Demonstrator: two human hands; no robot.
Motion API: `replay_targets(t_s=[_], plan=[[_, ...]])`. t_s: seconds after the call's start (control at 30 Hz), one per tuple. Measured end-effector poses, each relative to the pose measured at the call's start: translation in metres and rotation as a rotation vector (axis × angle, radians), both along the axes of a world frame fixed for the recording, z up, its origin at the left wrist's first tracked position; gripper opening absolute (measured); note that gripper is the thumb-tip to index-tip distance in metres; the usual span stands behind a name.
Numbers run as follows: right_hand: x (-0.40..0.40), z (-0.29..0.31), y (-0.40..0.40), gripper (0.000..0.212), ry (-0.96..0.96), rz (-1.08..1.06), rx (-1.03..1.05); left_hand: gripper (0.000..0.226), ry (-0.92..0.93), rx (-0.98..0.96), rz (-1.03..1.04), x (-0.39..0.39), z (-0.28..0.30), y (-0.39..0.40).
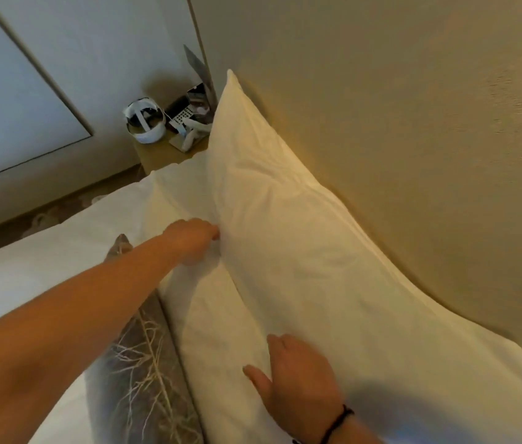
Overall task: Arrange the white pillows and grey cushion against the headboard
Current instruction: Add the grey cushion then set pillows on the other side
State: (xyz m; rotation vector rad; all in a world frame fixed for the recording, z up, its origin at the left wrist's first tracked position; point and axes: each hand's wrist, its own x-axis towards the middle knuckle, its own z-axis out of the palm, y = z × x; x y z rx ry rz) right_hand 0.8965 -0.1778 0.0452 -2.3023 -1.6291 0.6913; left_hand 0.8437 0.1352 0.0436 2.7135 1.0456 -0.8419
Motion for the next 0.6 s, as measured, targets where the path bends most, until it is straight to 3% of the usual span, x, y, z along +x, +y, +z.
replay_targets(t_s=[0.07, 0.17, 0.3, 0.43, 0.6], plan=[[-0.02, -0.033, 0.008, 0.078, 0.101, -0.055, -0.26, 0.05, 0.226, -0.003, -0.285, -0.028, -0.012, -0.009], [-0.041, -0.06, 0.021, 0.071, 0.138, -0.112, -0.388, 0.054, 0.269, 0.179, -0.501, -0.042, -0.023, -0.018], [-0.052, -0.069, 0.034, 0.045, 0.134, -0.107, -0.34, 0.024, 0.233, 0.312, -0.546, -0.045, -0.028, -0.024], [-0.053, -0.053, 0.025, 0.04, 0.107, -0.104, -0.22, 0.02, 0.1, 0.287, -0.463, -0.056, -0.01, -0.027], [-0.061, -0.028, -0.022, 0.04, 0.059, -0.162, -0.069, 0.015, -0.086, 0.275, -0.551, -0.072, 0.015, -0.036]])
